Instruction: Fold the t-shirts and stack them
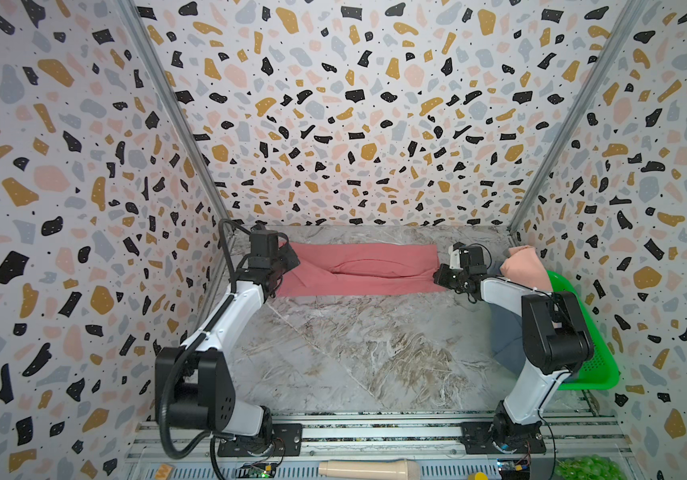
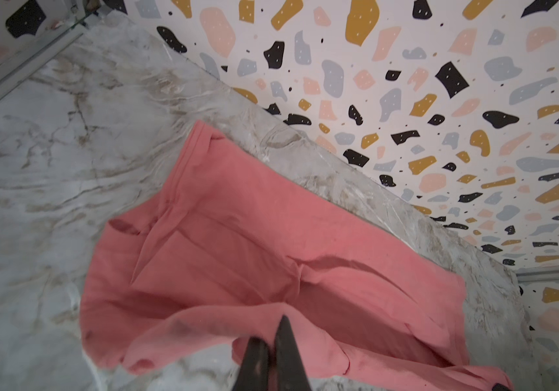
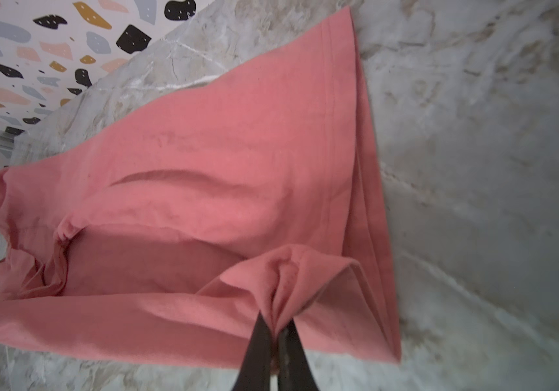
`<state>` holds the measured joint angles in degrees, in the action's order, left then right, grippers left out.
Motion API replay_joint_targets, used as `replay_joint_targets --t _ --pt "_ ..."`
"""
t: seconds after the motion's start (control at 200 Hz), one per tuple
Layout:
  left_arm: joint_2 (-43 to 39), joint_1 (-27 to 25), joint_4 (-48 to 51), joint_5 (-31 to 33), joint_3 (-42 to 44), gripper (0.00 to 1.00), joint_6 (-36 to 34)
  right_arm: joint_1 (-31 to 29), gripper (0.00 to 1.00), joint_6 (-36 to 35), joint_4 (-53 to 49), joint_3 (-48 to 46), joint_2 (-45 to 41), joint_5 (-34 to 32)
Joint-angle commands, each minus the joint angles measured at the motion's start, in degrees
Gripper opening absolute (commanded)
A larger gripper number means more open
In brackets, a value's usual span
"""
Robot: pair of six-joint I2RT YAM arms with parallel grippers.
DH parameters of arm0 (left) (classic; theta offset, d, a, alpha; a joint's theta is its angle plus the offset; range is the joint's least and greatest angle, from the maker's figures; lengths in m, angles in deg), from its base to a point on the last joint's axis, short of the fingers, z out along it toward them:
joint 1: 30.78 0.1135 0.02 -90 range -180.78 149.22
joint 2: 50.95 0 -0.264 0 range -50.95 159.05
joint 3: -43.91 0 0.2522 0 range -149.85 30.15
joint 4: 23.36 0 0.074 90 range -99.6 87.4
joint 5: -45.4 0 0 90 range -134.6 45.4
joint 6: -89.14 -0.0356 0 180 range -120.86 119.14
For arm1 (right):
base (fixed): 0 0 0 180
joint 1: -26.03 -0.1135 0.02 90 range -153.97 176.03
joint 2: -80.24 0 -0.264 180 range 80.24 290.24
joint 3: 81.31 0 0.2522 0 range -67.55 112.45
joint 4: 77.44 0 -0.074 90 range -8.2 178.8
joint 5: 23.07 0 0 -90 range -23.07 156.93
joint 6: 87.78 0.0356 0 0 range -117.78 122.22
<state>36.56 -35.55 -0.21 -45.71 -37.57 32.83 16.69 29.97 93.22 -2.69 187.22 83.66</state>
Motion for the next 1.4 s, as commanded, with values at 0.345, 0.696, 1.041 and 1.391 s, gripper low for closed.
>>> replay_joint_targets --t 0.345,0.696,1.041,1.391 --pt "23.9 6.1 -4.0 -6.4 -23.4 0.52 -4.3 3.1 0.65 -2.0 -1.4 16.0 9.3 3.1" --pt "18.7 3.3 -5.6 -8.6 -11.5 0.61 0.0 -4.2 0.67 -6.6 -0.3 6.1 -2.0 -5.8" --pt "25.9 -0.8 -10.7 -10.1 -7.2 0.66 3.7 -5.7 0.67 -7.5 -0.7 25.4 18.9 -1.4" --pt "39.2 -0.8 -7.3 -9.6 -17.1 0.67 2.6 -6.7 0.62 -6.4 -8.4 16.8 17.6 1.9"
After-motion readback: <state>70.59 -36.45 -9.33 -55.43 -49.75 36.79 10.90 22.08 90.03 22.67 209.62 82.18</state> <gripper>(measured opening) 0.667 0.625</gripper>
